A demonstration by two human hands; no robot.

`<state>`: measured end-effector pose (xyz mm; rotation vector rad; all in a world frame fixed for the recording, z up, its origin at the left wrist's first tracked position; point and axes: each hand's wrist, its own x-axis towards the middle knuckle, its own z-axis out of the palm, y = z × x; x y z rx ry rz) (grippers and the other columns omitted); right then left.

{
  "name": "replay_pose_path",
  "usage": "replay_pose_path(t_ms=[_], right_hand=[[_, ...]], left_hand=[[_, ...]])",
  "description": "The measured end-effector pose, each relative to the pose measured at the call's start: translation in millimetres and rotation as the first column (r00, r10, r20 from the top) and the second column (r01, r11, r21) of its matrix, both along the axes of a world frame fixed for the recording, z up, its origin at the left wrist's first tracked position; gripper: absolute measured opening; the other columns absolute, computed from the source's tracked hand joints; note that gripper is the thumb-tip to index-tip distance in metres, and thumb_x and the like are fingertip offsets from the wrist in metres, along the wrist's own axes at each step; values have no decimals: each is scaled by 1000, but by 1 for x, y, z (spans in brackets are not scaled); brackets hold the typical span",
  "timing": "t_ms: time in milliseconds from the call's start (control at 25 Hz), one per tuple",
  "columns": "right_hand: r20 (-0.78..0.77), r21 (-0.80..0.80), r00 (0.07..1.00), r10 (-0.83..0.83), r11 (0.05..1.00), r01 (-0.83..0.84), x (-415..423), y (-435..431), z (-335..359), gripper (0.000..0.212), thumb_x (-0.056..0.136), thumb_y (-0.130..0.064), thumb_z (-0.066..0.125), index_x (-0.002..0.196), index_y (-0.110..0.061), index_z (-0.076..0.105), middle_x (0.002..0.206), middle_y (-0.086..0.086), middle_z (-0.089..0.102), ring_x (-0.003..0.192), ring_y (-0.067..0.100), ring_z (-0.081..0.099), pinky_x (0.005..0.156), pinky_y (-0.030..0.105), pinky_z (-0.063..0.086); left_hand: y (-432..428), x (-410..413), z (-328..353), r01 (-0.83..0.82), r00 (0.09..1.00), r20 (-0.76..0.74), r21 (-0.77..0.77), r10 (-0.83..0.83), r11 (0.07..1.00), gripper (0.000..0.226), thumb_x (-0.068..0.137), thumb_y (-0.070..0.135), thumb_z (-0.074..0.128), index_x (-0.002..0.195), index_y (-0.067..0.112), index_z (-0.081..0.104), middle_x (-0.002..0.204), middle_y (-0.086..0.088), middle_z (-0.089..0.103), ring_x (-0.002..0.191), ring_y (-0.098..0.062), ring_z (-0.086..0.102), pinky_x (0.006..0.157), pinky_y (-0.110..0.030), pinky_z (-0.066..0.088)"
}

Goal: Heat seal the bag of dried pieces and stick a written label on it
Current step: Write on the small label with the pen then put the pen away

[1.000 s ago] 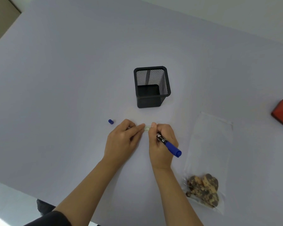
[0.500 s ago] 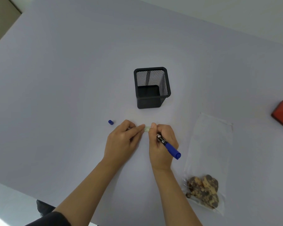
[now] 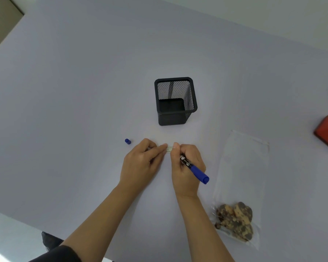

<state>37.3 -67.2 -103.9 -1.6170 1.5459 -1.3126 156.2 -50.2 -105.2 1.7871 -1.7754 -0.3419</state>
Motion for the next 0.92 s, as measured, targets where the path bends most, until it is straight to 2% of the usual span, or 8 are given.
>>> replay_pose_path(t_ms=[600,920], right_hand=[[-5,34,998,-65,997,65,0,-1,2,33,89,-22,53,63,-3,48,58,6,50,56,15,44,53,14,40],[1,33,999,-52,998,52,0,-1,3,37,90,-25,53,62,-3,47,58,5,49,56,16,43,52,13,38]], left_hand=[[0,-1,2,0,1000,-8,-31,0,1000,26,87,27,54,97,14,74,73,-3,58,54,-15,52,44,-24,43],[0,-1,1,2,1000,-9,-31,-2,1000,26,87,27,54,98,14,74,73,-3,58,54,-15,52,44,-25,44]])
